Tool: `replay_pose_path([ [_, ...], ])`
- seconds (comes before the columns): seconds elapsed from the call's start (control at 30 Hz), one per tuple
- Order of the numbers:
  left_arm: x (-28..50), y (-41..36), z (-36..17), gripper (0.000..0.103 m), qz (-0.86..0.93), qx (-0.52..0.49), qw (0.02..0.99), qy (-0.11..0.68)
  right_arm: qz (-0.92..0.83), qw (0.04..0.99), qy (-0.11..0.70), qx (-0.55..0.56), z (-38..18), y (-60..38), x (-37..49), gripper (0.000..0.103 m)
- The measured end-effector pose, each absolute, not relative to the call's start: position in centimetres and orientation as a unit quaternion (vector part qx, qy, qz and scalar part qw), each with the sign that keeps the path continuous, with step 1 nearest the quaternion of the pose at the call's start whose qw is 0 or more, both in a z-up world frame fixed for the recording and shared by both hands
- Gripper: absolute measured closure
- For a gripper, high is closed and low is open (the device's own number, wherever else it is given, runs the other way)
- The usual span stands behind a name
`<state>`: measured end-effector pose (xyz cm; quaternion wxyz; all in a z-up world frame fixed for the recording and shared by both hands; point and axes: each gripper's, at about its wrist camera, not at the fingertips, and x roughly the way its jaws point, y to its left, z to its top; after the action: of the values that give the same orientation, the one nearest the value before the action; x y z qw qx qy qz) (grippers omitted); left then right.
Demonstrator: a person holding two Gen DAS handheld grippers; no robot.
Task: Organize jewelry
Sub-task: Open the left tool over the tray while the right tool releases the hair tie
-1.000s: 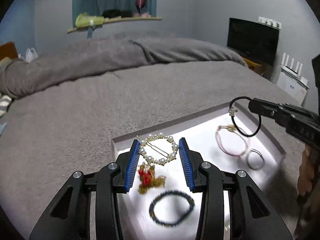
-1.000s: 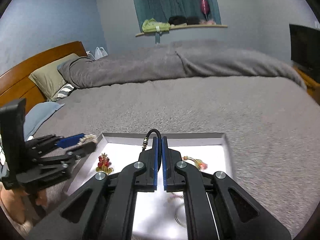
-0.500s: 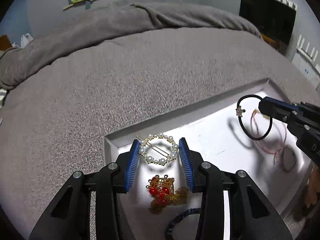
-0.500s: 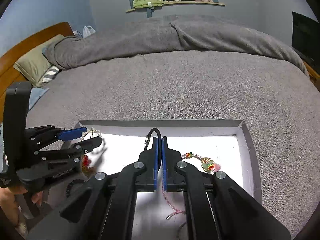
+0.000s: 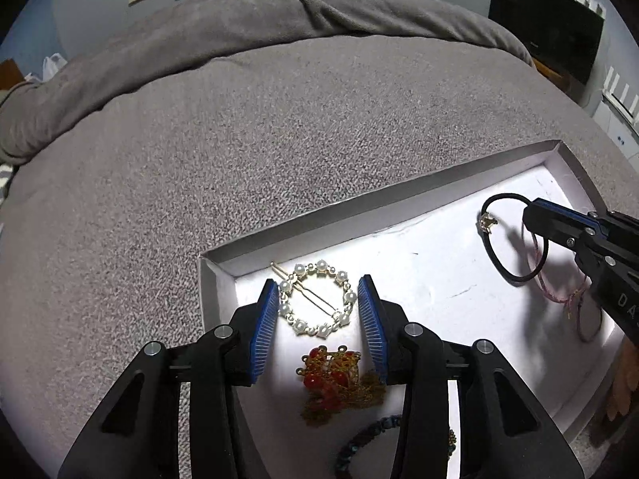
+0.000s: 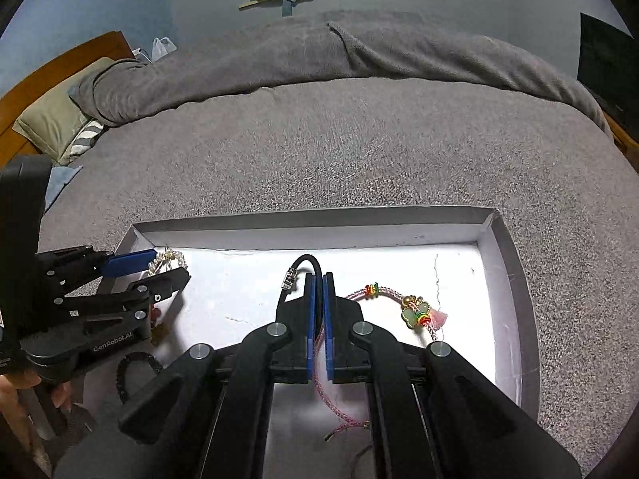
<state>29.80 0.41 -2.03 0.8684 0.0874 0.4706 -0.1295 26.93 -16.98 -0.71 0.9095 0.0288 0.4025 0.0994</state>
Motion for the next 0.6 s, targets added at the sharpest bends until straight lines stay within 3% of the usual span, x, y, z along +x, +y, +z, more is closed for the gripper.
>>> replay_pose_path([
  [0.17,29.4,0.5,-1.5,0.051,-0.13,0.086,0.876,0.455,0.093,0.917,0.386,0.032,-0.3,-17.4,26.5,0.096],
  [0.23,29.1,0.5,-1.2,0.05,-0.131,0.087,0.881,0.446,0.09,0.921,0.377,0.039,0.0,-17.9,26.2,0.074],
  [0.27,28.9,0.5,-1.0,0.05,-0.131,0.089,0.884,0.439,0.089,0.924,0.371,0.042,0.3,-18.1,26.0,0.069],
  [0.43,27.9,0.5,0.1,0.047,-0.13,0.09,0.895,0.417,0.078,0.93,0.356,0.052,1.6,-19.1,25.1,0.068],
  [0.6,25.9,0.5,1.9,0.043,-0.137,0.088,0.899,0.406,0.076,0.933,0.345,0.072,3.3,-20.3,22.6,0.058],
])
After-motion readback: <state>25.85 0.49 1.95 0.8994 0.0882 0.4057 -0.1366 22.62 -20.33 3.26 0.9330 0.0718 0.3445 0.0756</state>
